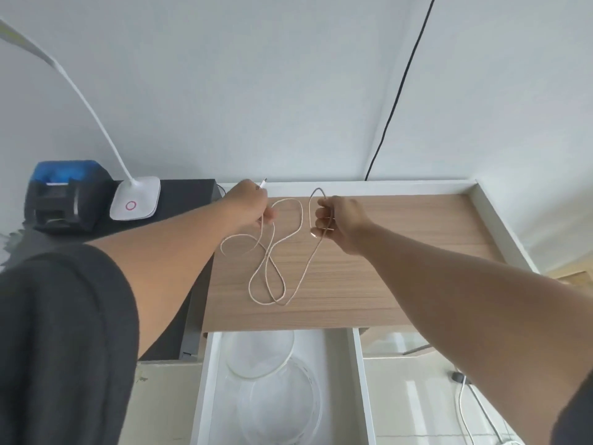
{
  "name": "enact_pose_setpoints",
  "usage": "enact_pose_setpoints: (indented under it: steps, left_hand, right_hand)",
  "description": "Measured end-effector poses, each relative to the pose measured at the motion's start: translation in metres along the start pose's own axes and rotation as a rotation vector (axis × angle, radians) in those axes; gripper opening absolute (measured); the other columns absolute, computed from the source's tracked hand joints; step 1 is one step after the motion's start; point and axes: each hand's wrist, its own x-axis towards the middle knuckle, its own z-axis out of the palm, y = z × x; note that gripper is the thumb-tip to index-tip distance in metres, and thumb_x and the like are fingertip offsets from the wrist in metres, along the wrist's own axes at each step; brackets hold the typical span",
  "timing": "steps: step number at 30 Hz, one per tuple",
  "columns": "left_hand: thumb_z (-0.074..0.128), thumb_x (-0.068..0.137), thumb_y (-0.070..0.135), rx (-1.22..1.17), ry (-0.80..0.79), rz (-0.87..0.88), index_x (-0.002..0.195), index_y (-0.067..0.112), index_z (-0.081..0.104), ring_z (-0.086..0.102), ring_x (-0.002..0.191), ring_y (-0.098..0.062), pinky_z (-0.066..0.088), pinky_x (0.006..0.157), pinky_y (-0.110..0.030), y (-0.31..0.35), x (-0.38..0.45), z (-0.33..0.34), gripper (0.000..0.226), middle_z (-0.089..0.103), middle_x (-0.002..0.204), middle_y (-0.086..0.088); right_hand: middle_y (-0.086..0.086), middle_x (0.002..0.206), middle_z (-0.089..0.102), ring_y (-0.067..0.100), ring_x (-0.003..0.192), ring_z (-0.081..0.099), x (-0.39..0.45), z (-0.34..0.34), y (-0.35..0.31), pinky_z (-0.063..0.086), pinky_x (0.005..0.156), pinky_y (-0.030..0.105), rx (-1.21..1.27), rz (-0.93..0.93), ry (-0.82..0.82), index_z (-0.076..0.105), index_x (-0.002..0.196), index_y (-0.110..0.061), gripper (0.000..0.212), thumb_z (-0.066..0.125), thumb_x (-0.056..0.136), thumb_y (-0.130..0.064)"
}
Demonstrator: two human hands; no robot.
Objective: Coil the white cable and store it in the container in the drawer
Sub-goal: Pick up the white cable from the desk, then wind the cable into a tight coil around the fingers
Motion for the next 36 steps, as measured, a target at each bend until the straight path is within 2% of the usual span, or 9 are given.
enact_pose_setpoints:
  steps: [4,9,12,14,18,22,25,29,36]
  left_hand:
    - [0.027,0.103,0.014,-0.273,-0.070,-0.020,0.121,0.002,0.042,0.075,0.097,-0.034,0.054,0.098,-0.051,0.046,-0.020,0.021,0.026,0.078,0.089,-0.019]
    - [0.029,0.102,0.023,-0.282,0.121,0.068,0.122,-0.002,0.046,0.069,0.101,-0.039,0.056,0.093,-0.049,0.083,-0.043,0.048,0.036,0.070,0.110,-0.025]
    - [0.027,0.104,0.028,-0.320,0.108,0.135,0.116,0.003,0.044,0.071,0.079,-0.032,0.057,0.082,-0.046,0.098,-0.057,0.054,0.033,0.073,0.090,-0.018]
    - [0.030,0.105,0.037,-0.292,0.084,0.205,0.110,0.005,0.048,0.059,0.063,-0.022,0.055,0.070,-0.040,0.107,-0.066,0.054,0.037,0.065,0.078,-0.007]
    - [0.034,0.105,0.045,-0.185,0.162,0.398,0.083,0.018,0.053,0.047,0.059,-0.015,0.035,0.054,-0.029,0.119,-0.085,0.045,0.040,0.053,0.071,0.005]
    - [0.040,0.103,0.047,-0.156,0.201,0.493,0.080,0.016,0.062,0.043,0.047,-0.002,0.034,0.051,-0.025,0.118,-0.102,0.027,0.044,0.053,0.055,0.017]
    - [0.044,0.103,0.048,-0.148,0.188,0.536,0.082,0.016,0.065,0.041,0.046,-0.003,0.035,0.052,-0.025,0.115,-0.109,0.015,0.044,0.051,0.054,0.016]
    - [0.050,0.102,0.045,-0.261,0.101,0.578,0.089,0.026,0.073,0.047,0.048,0.001,0.032,0.043,-0.012,0.119,-0.120,0.003,0.033,0.047,0.049,0.019]
    - [0.051,0.100,0.048,-0.307,-0.059,0.566,0.080,0.027,0.067,0.021,0.045,-0.012,0.021,0.041,-0.019,0.128,-0.140,-0.008,0.033,0.034,0.054,0.012]
  right_hand:
    - [0.002,0.056,0.043,0.016,0.044,0.030,-0.017,0.016,-0.036,0.038,0.053,0.031,0.209,-0.060,0.013,0.054,0.089,-0.009,0.019,0.038,0.098,-0.002]
    - [0.003,0.059,0.040,0.018,0.050,0.027,-0.039,0.025,-0.079,0.033,0.052,0.030,0.366,-0.145,0.013,0.051,0.088,-0.008,0.018,0.038,0.096,0.000]
    - [0.002,0.059,0.044,0.017,0.051,0.030,-0.054,0.026,-0.105,0.036,0.052,0.030,0.435,-0.189,0.015,0.053,0.089,-0.008,0.017,0.039,0.098,-0.001]
    - [0.003,0.062,0.044,0.016,0.052,0.031,-0.063,0.026,-0.122,0.036,0.055,0.029,0.473,-0.218,-0.001,0.053,0.090,-0.007,0.018,0.039,0.101,-0.003]
    - [0.000,0.061,0.037,0.016,0.049,0.026,-0.078,0.026,-0.161,0.034,0.051,0.029,0.523,-0.282,-0.036,0.052,0.088,-0.009,0.027,0.033,0.107,-0.010]
    - [-0.002,0.059,0.033,0.014,0.046,0.021,-0.094,0.023,-0.196,0.027,0.043,0.025,0.511,-0.349,-0.037,0.049,0.087,-0.010,0.025,0.032,0.104,-0.006]
    - [-0.004,0.055,0.028,0.013,0.045,0.018,-0.105,0.021,-0.221,0.021,0.039,0.023,0.520,-0.395,-0.042,0.049,0.085,-0.012,0.026,0.032,0.102,-0.003]
    - [-0.005,0.058,0.023,0.013,0.046,0.016,-0.120,0.021,-0.249,0.019,0.038,0.023,0.491,-0.468,-0.067,0.048,0.083,-0.014,0.026,0.033,0.102,-0.005]
    - [-0.002,0.071,0.015,0.015,0.053,0.012,-0.146,0.024,-0.287,0.021,0.038,0.023,0.454,-0.577,-0.114,0.045,0.084,-0.017,0.023,0.036,0.103,-0.009]
